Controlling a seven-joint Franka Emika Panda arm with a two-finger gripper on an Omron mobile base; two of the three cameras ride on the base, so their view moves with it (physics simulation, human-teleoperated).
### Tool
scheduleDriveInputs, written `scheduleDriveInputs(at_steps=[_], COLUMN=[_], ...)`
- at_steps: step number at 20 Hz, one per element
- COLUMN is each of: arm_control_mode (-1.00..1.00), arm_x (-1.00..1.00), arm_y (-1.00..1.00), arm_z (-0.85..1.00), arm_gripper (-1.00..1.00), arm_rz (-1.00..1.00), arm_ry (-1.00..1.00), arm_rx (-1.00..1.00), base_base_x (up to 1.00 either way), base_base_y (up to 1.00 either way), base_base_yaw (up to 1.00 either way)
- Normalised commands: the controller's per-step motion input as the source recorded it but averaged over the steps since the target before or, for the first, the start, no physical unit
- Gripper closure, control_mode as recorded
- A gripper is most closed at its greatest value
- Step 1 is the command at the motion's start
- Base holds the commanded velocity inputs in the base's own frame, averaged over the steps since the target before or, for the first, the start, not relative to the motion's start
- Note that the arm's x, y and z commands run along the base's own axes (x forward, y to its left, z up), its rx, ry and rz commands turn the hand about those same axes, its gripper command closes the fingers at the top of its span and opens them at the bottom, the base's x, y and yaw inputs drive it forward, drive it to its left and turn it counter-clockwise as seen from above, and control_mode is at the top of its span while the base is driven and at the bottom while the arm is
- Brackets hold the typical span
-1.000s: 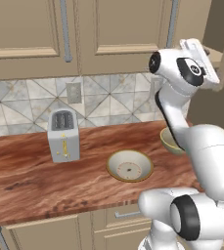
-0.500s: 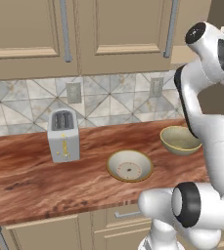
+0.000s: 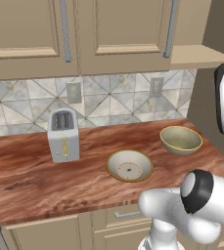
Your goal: Open the cabinet. Pick the bowls from the counter and place them in the cabinet. Then close the cabinet.
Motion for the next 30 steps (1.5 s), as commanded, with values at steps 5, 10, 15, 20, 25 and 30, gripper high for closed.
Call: scheduleDriveInputs(at_steps=[5, 10, 15, 20, 25, 30], arm_control_mode=[-1.00, -1.00, -1.00, -1.00, -1.00, -1.00], arm_x=[0.15, -0.05, -0.94, -1.00, -0.95, -0.69], arm_y=[-1.00, -0.72, 0.42, 0.88, 1.00, 0.53], arm_z=[-0.76, 0.18, 0.08, 0.15, 0.01, 0.30], arm_gripper=[-1.00, -1.00, -1.00, -1.00, -1.00, -1.00], arm_rz=[0.00, 0.00, 0.06, 0.29, 0.45, 0.59], arm_ry=[-0.05, -0.20, -0.32, -0.16, -0.01, -0.15], arm_rx=[0.32, 0.08, -0.15, -0.51, -0.71, -0.58], base_base_x=[0.00, 0.00, 0.00, 0.00, 0.00, 0.00], base_base_y=[0.00, 0.00, 0.00, 0.00, 0.00, 0.00], base_base_yaw=[0.00, 0.00, 0.00, 0.00, 0.00, 0.00])
